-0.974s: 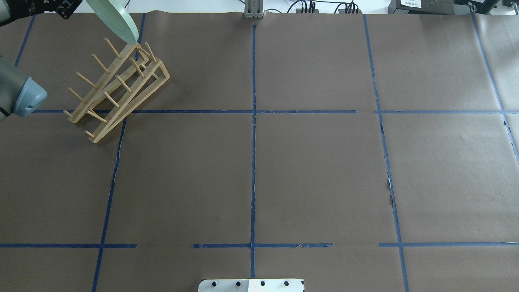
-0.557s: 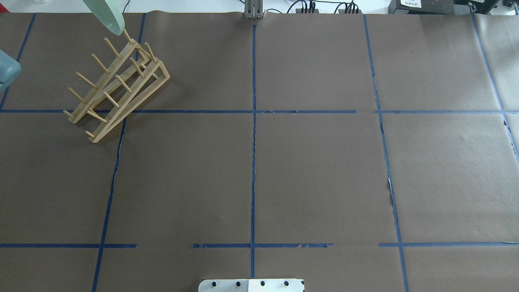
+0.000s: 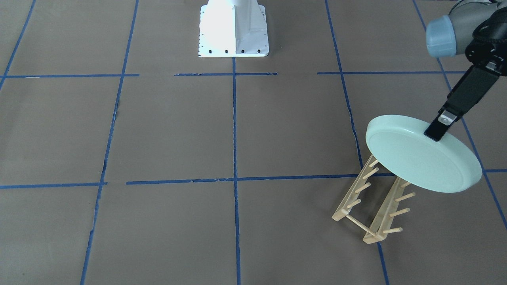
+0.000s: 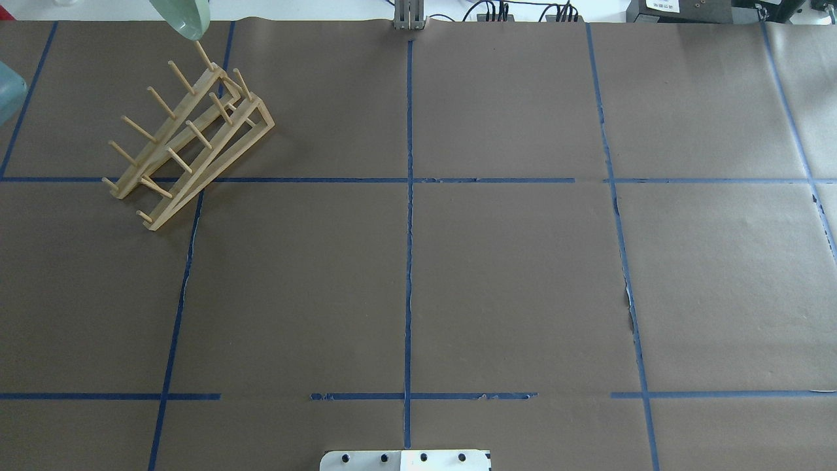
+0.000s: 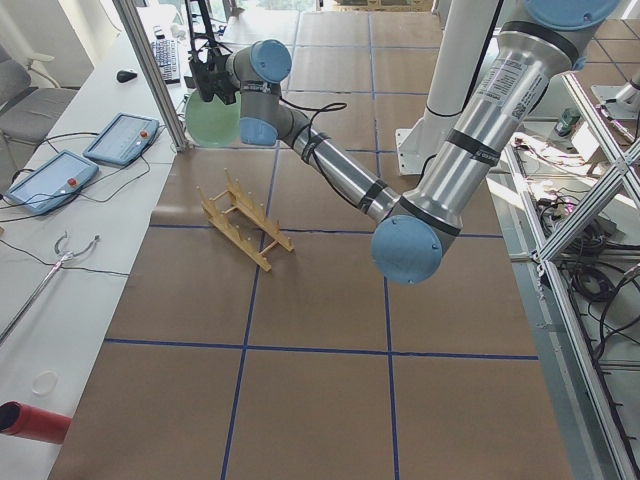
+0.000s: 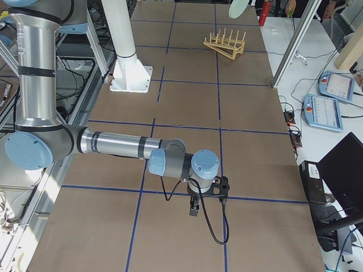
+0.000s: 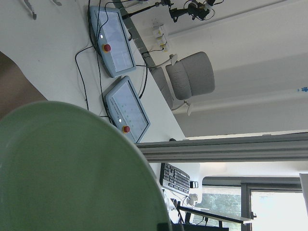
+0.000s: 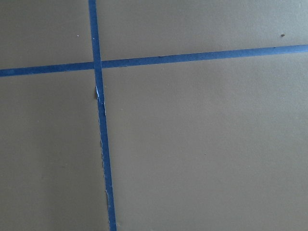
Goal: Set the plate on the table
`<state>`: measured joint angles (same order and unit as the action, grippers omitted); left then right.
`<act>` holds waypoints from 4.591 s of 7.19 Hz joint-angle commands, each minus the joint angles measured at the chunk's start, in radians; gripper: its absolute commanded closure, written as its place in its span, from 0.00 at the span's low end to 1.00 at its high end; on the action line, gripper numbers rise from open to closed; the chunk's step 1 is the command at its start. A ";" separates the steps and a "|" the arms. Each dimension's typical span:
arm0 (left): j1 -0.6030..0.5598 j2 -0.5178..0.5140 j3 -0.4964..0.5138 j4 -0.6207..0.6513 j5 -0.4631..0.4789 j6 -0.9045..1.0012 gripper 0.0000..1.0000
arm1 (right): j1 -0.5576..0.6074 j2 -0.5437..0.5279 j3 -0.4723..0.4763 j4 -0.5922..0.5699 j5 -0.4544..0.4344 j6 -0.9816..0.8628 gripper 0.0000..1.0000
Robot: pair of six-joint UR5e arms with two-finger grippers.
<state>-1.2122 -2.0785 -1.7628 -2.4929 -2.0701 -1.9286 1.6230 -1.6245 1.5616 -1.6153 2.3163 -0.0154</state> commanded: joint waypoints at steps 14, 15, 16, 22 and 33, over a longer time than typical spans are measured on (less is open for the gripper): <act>0.784 -0.127 -0.072 1.057 0.702 0.997 1.00 | 0.000 0.000 0.000 0.000 0.000 0.000 0.00; 0.793 -0.124 -0.046 1.040 0.703 1.004 1.00 | 0.000 0.000 0.000 0.000 0.000 0.000 0.00; 0.804 -0.123 -0.008 1.001 0.702 1.011 1.00 | 0.000 0.000 0.000 0.000 0.000 0.000 0.00; 0.818 -0.120 -0.010 0.953 0.699 1.048 0.00 | 0.000 0.000 0.000 0.000 0.000 0.000 0.00; -0.028 0.120 -0.130 0.962 -0.115 1.461 0.00 | 0.000 0.000 0.000 0.000 0.000 0.000 0.00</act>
<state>-1.1187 -2.0316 -1.9098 -1.5314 -2.0966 -0.5991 1.6229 -1.6245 1.5616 -1.6153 2.3163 -0.0153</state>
